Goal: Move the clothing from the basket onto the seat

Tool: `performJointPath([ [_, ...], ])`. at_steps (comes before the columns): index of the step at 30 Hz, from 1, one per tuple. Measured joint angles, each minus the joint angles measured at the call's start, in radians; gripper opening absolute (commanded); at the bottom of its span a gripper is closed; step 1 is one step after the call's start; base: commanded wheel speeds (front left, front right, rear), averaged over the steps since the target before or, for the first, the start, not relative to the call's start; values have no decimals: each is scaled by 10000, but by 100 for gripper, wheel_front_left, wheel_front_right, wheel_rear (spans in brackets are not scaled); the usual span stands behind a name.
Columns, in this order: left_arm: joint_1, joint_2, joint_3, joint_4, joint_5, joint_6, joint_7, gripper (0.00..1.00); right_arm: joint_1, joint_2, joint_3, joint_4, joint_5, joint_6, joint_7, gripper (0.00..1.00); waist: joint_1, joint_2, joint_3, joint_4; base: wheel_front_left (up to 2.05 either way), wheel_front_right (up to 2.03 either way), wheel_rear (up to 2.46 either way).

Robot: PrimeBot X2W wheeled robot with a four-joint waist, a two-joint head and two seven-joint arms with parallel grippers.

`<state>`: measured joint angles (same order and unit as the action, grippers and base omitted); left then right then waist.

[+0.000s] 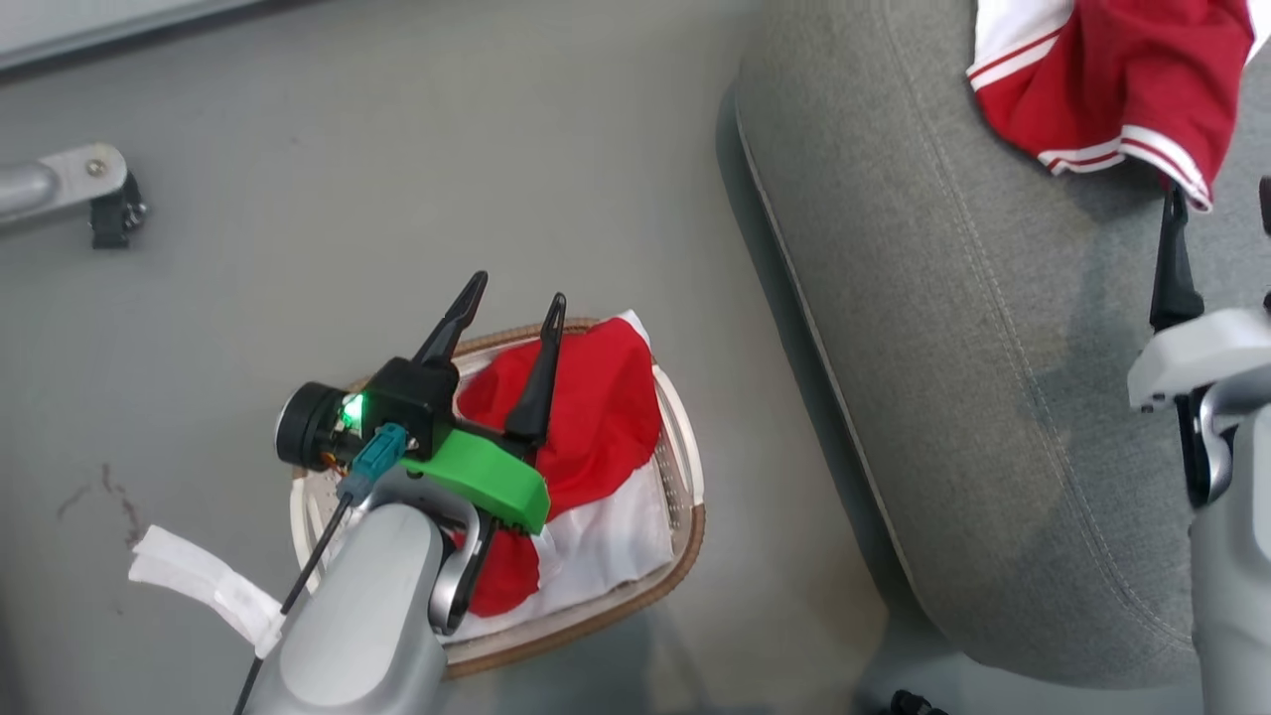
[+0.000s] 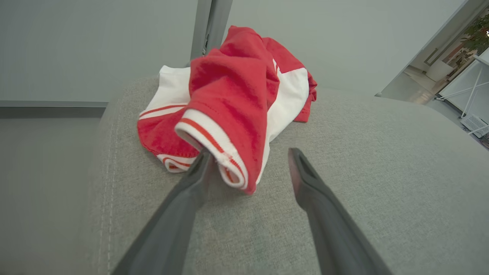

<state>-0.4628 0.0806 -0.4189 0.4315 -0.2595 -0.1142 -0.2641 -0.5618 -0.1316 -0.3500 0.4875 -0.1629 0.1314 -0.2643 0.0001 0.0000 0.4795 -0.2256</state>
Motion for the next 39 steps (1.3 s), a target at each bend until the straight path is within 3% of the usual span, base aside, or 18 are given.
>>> performJointPath([
  [7, 582, -159, 366, 35, -167, -31, 0, 100, 1008, -79, 234, -121, 65, 0, 0, 100, 0, 0, -998, 224, 0, 0, 0],
  [15, 1378, -276, 1072, -123, -290, -46, 0, 100, 1127, -213, 623, -291, 150, 0, 0, 100, -1, 0, -2228, 612, 0, 0, 0],
  [27, 3071, -314, 2182, -619, -631, 194, 0, 100, 1760, 627, 1914, -777, 763, 0, 0, 100, -1, 0, -3592, 1465, 0, 0, 0],
  [39, 3945, -313, 2405, -840, -642, 428, 0, 100, 3666, 830, 2742, -1350, 2079, 0, 0, 100, -1, 0, -4340, 2514, 0, 0, 0],
])
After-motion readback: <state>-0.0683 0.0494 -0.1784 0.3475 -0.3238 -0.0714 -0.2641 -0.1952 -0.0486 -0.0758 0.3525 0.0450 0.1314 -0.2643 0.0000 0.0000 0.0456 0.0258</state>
